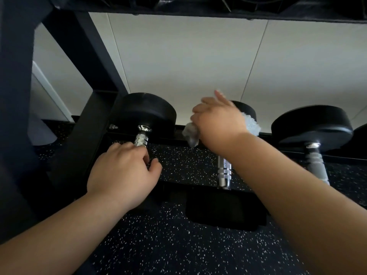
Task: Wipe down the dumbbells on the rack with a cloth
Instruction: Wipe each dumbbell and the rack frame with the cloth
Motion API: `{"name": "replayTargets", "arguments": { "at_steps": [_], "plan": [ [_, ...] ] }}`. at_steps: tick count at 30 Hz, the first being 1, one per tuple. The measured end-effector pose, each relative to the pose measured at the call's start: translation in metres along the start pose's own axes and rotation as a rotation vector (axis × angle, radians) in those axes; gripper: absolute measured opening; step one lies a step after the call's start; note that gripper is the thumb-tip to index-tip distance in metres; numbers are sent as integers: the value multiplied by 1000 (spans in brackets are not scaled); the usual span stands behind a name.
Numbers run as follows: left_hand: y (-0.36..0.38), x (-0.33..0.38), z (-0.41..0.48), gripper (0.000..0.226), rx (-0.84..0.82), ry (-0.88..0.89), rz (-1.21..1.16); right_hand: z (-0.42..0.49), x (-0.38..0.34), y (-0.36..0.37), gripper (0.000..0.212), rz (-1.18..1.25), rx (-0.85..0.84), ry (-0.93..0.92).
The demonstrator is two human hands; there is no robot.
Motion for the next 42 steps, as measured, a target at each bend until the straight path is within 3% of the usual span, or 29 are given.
{"name": "replayTargets", "arguments": {
  "at_steps": [5, 9, 12, 15, 18, 21, 25, 30, 35, 38, 42],
  "plan": [
    [0, 0, 1, 50, -14, -17, 5, -1, 33, -19, 20, 45, 101, 210],
    [1, -3, 1, 44, -32, -50, -23, 7, 14, -5, 27, -9, 130, 146],
    [1, -4, 1, 34, -55, -76, -82, 20, -19, 8, 43, -149, -9, -12],
    [-2, -7, 1, 30, -60, -92, -183, 30, -26, 2, 55, 69, -178, 131],
    [-4, -11, -1, 28, -89, -107, -315, 43, -22, -23, 67, 442, 79, 329],
    [-7, -15, -5, 26, -99, -96, -363, 58, -26, -28, 58, 550, 302, 403],
    [-9, -29, -7, 39, -58, -114, -150, 75, -64, 6, 50, 598, 252, 173],
    [-6, -28, -4, 39, -60, -151, -190, 98, -90, 0, 44, 554, 398, 25],
    [-5, -32, -5, 38, -71, -168, -232, 113, -116, -14, 49, 590, 323, -83],
    [-4, -33, -5, 39, -77, -173, -237, 91, -94, -3, 57, 471, 259, 8],
    [-4, -32, -5, 41, -73, -155, -235, 57, -71, 17, 68, 647, 115, 226]
  ]
}}
Point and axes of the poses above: each hand's wrist, its own z-axis towards the middle knuckle, its own y-axis out of the palm, x = y × z, the point moved 7 cm from there along z, towards the middle knuckle, and after that the axes turned 10 degrees about x, right-handed, at the moved point
